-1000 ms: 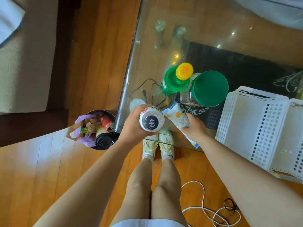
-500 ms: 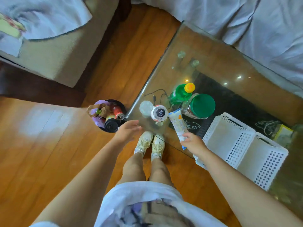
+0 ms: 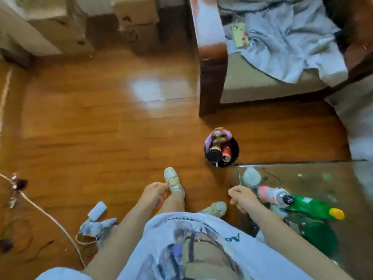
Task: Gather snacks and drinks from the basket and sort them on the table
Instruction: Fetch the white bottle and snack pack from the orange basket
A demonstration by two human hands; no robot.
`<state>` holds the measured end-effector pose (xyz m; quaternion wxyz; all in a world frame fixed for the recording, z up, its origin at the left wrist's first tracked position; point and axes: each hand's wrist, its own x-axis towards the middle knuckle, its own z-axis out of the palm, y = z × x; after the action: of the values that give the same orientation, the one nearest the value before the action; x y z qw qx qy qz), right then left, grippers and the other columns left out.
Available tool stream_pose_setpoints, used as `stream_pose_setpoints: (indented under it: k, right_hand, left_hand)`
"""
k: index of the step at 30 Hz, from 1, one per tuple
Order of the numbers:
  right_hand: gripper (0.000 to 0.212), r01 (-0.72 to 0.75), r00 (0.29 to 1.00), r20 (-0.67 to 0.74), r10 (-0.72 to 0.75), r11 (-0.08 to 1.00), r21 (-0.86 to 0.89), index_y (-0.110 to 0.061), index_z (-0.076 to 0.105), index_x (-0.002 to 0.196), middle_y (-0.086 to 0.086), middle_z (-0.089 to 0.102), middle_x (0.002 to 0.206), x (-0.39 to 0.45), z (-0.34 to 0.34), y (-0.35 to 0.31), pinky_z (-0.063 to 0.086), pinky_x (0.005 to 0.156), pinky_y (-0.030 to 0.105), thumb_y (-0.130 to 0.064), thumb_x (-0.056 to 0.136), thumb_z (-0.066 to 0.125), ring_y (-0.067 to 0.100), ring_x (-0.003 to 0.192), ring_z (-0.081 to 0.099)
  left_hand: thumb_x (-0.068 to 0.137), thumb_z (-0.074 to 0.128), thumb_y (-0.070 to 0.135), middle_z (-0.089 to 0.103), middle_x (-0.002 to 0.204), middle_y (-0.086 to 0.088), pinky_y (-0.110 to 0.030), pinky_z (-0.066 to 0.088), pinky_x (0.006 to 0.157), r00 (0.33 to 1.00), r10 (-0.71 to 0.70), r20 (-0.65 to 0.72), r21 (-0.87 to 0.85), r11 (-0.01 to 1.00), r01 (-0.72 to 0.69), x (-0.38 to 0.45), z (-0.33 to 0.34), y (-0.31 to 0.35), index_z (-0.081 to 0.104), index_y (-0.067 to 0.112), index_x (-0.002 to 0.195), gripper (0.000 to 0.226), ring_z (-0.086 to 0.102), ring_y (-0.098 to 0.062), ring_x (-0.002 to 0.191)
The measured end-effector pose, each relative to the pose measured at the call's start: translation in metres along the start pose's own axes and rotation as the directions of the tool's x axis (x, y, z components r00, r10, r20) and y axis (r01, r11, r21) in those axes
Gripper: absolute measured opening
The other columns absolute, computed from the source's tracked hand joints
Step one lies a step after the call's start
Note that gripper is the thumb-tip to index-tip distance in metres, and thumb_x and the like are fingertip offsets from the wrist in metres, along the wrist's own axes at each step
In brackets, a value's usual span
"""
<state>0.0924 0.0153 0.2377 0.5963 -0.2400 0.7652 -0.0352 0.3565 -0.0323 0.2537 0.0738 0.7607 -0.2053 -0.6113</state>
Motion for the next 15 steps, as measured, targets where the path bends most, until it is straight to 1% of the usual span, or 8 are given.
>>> stream_pose_setpoints:
  k: [3,5,6,8,9,12,14,15]
  right_hand:
    - [0.008,0.053,0.998,0.032,-0.049,0.989,-0.14,-0.017,0.055,0.091,0.008,0.059,0.075,-0.003,0.03,-0.061,0.029,0.038,0.02,-0.021,0.092,0.048,0.014,0.043,0.041]
    - [0.009,0.091,0.995,0.065,-0.077,0.967,-0.236,-0.019,0.055,0.091,0.006,0.06,0.076,-0.003,0.056,-0.095,0.036,0.042,0.021,-0.025,0.092,0.049,0.016,0.054,0.051]
    - [0.01,0.107,0.993,0.077,-0.089,0.959,-0.264,-0.02,0.055,0.09,0.005,0.061,0.076,-0.001,0.07,-0.11,0.039,0.046,0.021,-0.026,0.093,0.049,0.017,0.059,0.055]
    - [0.009,0.132,0.99,0.092,-0.109,0.942,-0.308,-0.019,0.055,0.089,0.003,0.062,0.074,0.0,0.098,-0.142,0.042,0.048,0.021,-0.025,0.094,0.049,0.016,0.062,0.058]
    - [0.009,0.133,0.99,0.088,-0.11,0.935,-0.329,-0.019,0.054,0.089,0.003,0.062,0.074,0.001,0.111,-0.156,0.043,0.048,0.021,-0.025,0.094,0.049,0.015,0.061,0.059]
    - [0.008,0.122,0.989,0.117,-0.087,0.934,-0.335,-0.019,0.054,0.093,0.007,0.064,0.081,0.002,0.148,-0.191,0.045,0.051,0.019,-0.025,0.095,0.049,0.016,0.065,0.06]
    - [0.008,0.109,0.988,0.139,-0.069,0.947,-0.301,-0.016,0.054,0.097,0.01,0.062,0.082,0.003,0.169,-0.212,0.046,0.054,0.02,-0.023,0.094,0.05,0.017,0.064,0.058]
    - [0.009,0.103,0.987,0.147,-0.061,0.951,-0.292,-0.014,0.054,0.099,0.011,0.061,0.082,0.005,0.178,-0.221,0.044,0.054,0.021,-0.021,0.094,0.05,0.017,0.063,0.056]
  left_hand:
    - [0.092,0.052,0.015,0.044,0.051,-0.004,-0.014,0.025,0.034,0.98,-0.162,-0.119,-0.212,0.968,0.134,0.0,-0.06,-0.044,0.049,0.01,0.059,0.034,0.033,-0.013,0.041]
    - [0.092,0.052,0.015,0.047,0.043,0.0,-0.011,0.025,0.032,0.96,-0.244,-0.14,-0.375,0.91,0.177,0.0,-0.094,-0.077,0.049,0.01,0.059,0.033,0.035,-0.013,0.04]
    - [0.091,0.052,0.015,0.047,0.043,0.001,-0.009,0.024,0.031,0.951,-0.271,-0.148,-0.439,0.88,0.183,0.001,-0.11,-0.092,0.049,0.011,0.06,0.032,0.036,-0.012,0.038]
    - [0.092,0.052,0.015,0.046,0.053,-0.002,-0.008,0.024,0.03,0.931,-0.329,-0.162,-0.535,0.822,0.197,0.005,-0.141,-0.12,0.05,0.012,0.063,0.028,0.034,-0.011,0.039]
    - [0.092,0.052,0.014,0.044,0.056,-0.003,-0.007,0.023,0.03,0.919,-0.357,-0.165,-0.564,0.799,0.209,0.008,-0.156,-0.133,0.049,0.012,0.063,0.029,0.034,-0.011,0.036]
    - [0.092,0.051,0.014,0.043,0.052,-0.003,-0.005,0.022,0.031,0.89,-0.43,-0.149,-0.612,0.747,0.259,0.018,-0.198,-0.163,0.047,0.011,0.061,0.031,0.03,-0.005,0.02]
    - [0.092,0.051,0.013,0.043,0.056,-0.005,-0.008,0.023,0.031,0.876,-0.465,-0.132,-0.621,0.728,0.292,0.026,-0.225,-0.168,0.048,0.01,0.063,0.029,0.033,-0.007,0.022]
    - [0.092,0.052,0.014,0.043,0.058,-0.006,-0.013,0.025,0.033,0.871,-0.474,-0.127,-0.624,0.721,0.302,0.03,-0.238,-0.167,0.05,0.009,0.065,0.028,0.036,-0.01,0.028]
